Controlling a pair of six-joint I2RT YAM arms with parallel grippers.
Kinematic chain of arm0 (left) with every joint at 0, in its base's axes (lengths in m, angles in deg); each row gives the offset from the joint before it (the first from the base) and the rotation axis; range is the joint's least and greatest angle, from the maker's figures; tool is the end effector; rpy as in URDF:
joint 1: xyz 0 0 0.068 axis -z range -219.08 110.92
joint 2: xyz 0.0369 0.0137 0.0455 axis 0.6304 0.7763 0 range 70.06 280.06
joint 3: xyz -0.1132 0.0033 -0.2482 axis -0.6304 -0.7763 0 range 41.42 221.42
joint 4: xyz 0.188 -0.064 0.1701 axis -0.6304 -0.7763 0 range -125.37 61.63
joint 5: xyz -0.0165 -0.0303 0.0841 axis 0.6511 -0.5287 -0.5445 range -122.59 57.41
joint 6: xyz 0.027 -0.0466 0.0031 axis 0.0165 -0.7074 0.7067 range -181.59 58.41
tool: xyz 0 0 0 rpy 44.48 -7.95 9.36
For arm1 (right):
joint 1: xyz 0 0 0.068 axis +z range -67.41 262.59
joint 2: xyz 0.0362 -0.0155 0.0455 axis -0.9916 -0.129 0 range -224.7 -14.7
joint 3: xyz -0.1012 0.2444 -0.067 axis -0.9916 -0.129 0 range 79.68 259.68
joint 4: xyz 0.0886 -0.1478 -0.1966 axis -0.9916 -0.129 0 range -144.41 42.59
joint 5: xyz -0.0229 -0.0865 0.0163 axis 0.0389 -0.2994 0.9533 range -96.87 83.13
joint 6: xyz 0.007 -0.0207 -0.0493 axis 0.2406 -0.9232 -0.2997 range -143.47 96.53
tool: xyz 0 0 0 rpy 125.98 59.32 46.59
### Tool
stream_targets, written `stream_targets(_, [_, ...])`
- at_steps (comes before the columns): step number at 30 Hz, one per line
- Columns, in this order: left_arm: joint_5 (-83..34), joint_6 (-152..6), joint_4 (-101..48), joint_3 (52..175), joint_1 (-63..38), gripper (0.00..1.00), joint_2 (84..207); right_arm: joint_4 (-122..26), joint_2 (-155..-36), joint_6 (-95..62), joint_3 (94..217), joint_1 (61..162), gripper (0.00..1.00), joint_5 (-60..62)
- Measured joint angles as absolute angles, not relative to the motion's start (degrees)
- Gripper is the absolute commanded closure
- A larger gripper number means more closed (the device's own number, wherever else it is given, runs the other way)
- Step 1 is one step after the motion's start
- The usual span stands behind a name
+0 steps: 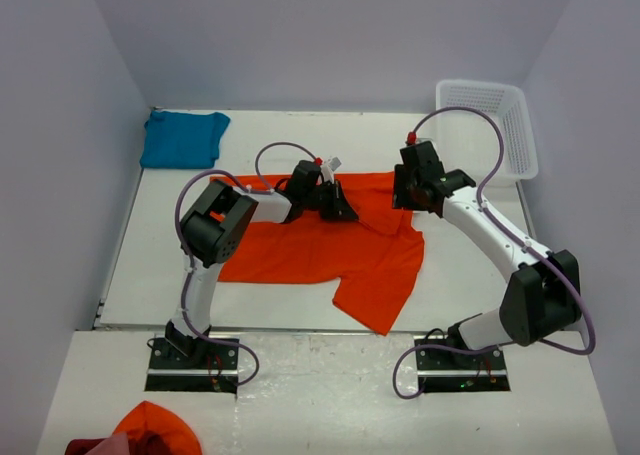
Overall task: Fold and stack the t-shirts
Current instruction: Flatten out the tshirt
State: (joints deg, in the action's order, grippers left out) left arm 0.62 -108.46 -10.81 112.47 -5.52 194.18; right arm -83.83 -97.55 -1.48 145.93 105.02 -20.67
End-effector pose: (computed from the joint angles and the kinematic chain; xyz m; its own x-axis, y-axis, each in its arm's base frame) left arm 0.3623 -0.2637 0.1120 -0.9396 -0.1093 -0.3242 0.2170 0.5424 -0.8116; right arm 0.2846 0.1083 0.2763 -0.7738 0.0741 -0.6291 0.0560 0.9972 0.0485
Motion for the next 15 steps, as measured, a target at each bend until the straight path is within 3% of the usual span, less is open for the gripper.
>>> stream_targets(8, [0.6, -108.3, -11.5, 112.5, -5.5, 1.00, 193.7, -83.3, -99.5, 1.6, 145.5, 105.0, 0.47, -20.7])
stream_targets(15, [0.7, -107.8, -11.9, 112.5, -5.6, 1.00, 192.0, -80.1, -104.0, 9.6, 141.0, 104.4, 0.57, -17.5])
